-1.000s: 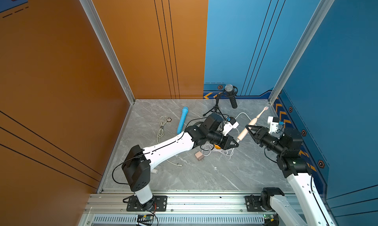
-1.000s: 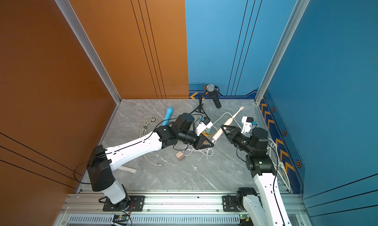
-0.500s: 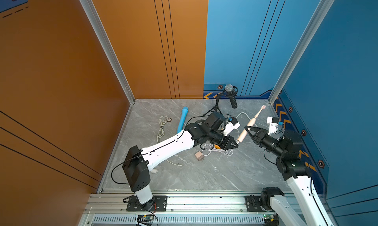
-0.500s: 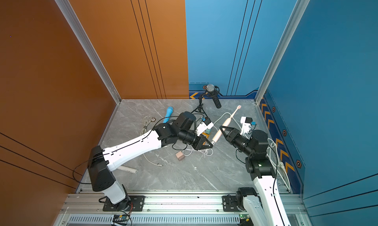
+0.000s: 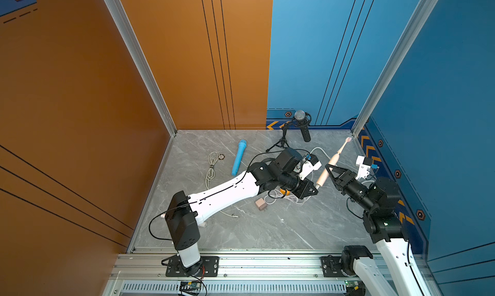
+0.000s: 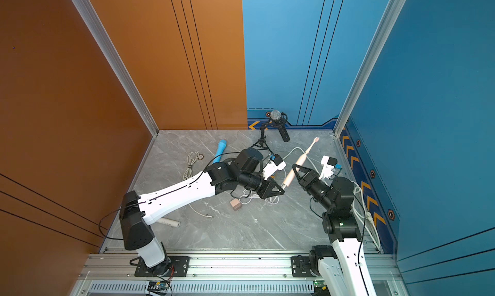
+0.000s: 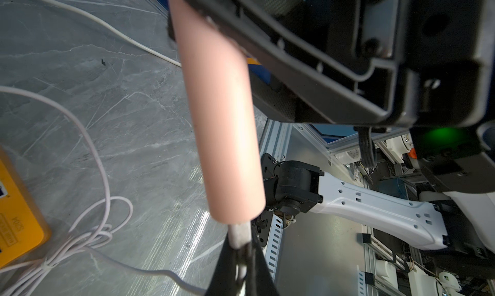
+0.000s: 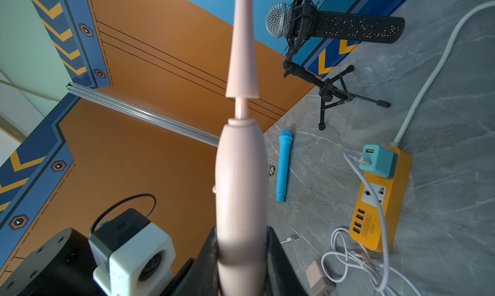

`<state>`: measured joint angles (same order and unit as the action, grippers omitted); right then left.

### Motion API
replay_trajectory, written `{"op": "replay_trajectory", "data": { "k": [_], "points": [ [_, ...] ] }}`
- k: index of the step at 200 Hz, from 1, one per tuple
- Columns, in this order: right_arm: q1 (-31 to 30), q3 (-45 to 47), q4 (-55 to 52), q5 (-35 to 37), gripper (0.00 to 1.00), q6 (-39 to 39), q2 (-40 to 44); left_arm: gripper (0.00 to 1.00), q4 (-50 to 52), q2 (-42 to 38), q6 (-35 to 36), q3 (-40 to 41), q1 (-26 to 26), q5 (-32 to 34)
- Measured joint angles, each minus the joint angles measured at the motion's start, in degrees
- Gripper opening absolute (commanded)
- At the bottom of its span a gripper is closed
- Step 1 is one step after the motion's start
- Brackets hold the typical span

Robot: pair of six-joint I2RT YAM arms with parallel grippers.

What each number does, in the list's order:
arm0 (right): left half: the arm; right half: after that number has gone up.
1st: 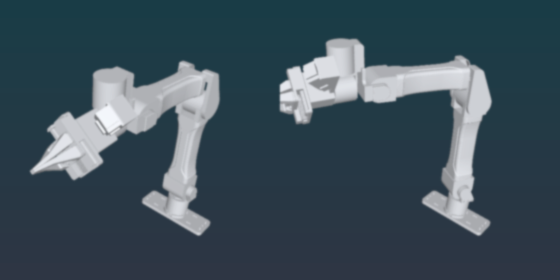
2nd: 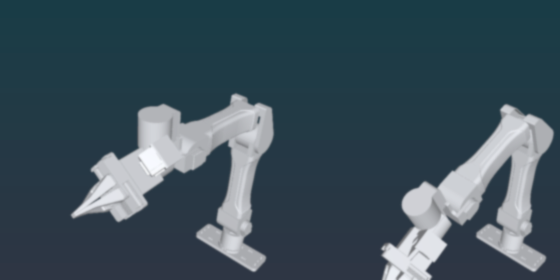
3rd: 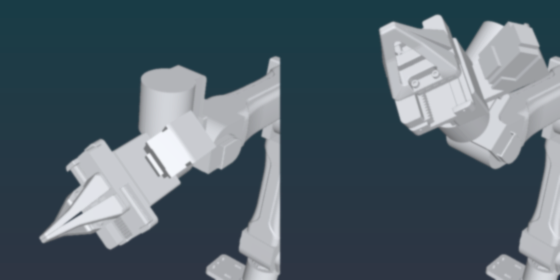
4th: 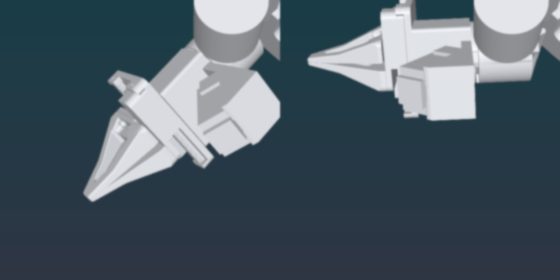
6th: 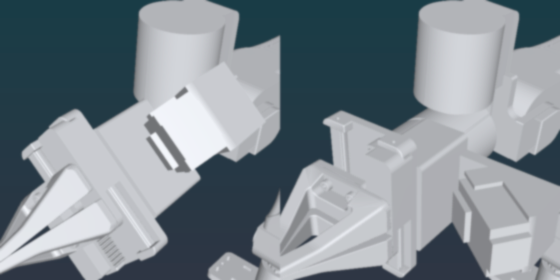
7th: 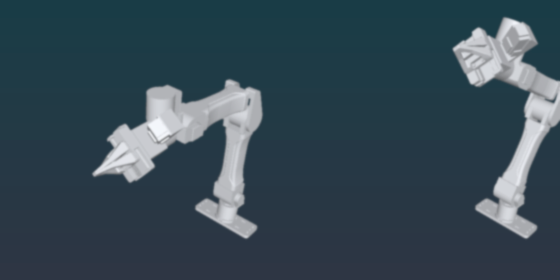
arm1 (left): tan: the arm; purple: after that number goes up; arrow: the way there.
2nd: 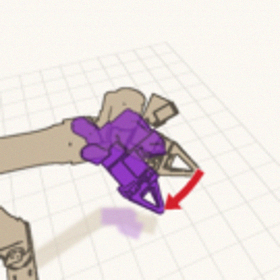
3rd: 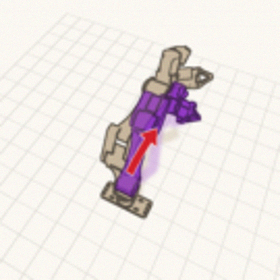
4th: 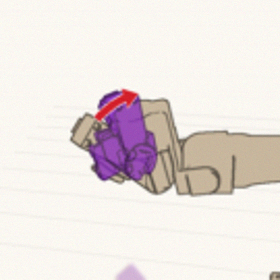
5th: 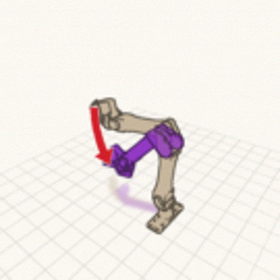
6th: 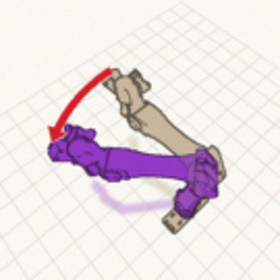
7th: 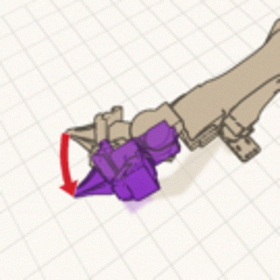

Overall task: Charge the electric toothbrush
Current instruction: Insert the charging cable into the electric toothbrush.

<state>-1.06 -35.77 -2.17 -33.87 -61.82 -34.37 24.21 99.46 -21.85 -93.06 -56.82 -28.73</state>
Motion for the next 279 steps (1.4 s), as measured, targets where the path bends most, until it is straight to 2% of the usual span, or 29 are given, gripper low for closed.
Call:
{"op": "replay_trajectory", "data": {
  "k": [46,124,163,198,215,231,251,279],
  "points": [
    [-0.6,0.6,1.4,3.4,0.00,-1.2,1.2,0.00,-4.0,-0.1,-2.5,1.3,-0.1,0.7],
    [-2.6,0.6,-0.7,7.3,0.00,2.8,1.3,0.00,-4.7,-0.1,-4.0,1.9,-0.1,0.9],
    [2.6,-7.2,-11.1,5.4,0.00,6.9,-1.7,0.00,-9.6,0.8,-6.0,1.5,-2.7,3.1],
    [7.2,-12.9,-17.1,3.7,0.00,10.3,-4.7,0.00,-11.2,4.3,-6.9,-3.3,-4.9,6.2],
    [8.3,-13.2,-18.9,4.5,0.00,11.5,-5.3,0.07,-11.2,5.6,-7.0,-4.1,-4.9,6.2],
    [9.1,-13.2,-21.4,5.6,0.00,12.4,-5.8,0.23,-11.2,6.7,-6.6,-4.1,-4.9,6.0],
    [10.5,-12.4,-25.2,7.3,0.00,14.0,-7.0,0.38,-11.3,7.0,-5.8,-3.6,-4.9,5.1],
    [12.0,-8.9,-31.3,10.8,0.00,16.5,-10.2,0.49,-12.6,2.3,-3.3,2.9,-4.1,4.8]
  ]
}}
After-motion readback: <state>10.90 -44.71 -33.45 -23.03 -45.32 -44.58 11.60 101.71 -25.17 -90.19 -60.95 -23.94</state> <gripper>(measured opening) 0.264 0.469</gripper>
